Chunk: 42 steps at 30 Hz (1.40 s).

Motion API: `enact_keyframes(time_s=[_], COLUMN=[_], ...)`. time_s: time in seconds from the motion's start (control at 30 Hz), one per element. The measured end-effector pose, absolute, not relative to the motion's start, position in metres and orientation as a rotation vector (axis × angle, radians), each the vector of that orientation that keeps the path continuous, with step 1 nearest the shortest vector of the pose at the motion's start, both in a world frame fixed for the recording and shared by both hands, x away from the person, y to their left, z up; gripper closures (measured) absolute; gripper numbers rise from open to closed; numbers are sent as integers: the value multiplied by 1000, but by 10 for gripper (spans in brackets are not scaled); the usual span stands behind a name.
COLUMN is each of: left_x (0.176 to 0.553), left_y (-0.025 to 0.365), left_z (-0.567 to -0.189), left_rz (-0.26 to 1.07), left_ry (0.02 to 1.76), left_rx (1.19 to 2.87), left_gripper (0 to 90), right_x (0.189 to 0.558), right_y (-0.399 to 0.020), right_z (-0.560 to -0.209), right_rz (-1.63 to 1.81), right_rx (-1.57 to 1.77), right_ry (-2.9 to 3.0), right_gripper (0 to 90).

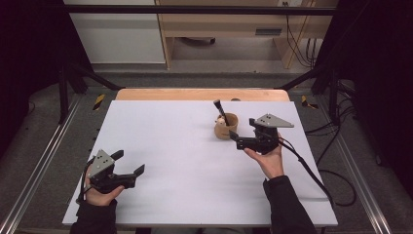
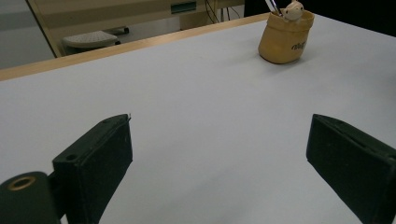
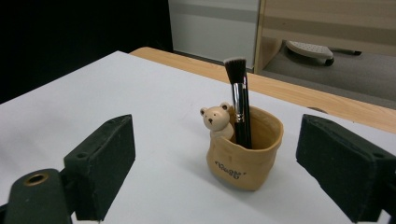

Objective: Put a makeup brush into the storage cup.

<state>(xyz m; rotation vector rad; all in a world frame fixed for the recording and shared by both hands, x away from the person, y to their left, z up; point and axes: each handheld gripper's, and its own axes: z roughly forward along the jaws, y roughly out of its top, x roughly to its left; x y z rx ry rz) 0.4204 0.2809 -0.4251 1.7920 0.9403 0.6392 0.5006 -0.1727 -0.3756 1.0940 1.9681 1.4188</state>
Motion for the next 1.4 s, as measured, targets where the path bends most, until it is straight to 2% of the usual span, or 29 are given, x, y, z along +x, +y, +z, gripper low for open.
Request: enact_keyframes(time_s=[0.43, 1.4], left_x=[421, 421], left_y=[280, 278], left_z=[-426, -428], left_rz=[633, 630], left_ry=[943, 946], left_rx=[1799, 1809], left_gripper=[62, 59], right_x=[476, 434], right_y=[-191, -236], right_z=[-381, -407], right_rz=[1410, 1443], right_rx=[1076, 1089], right_ry=[1976, 1961], right_gripper=[51, 44])
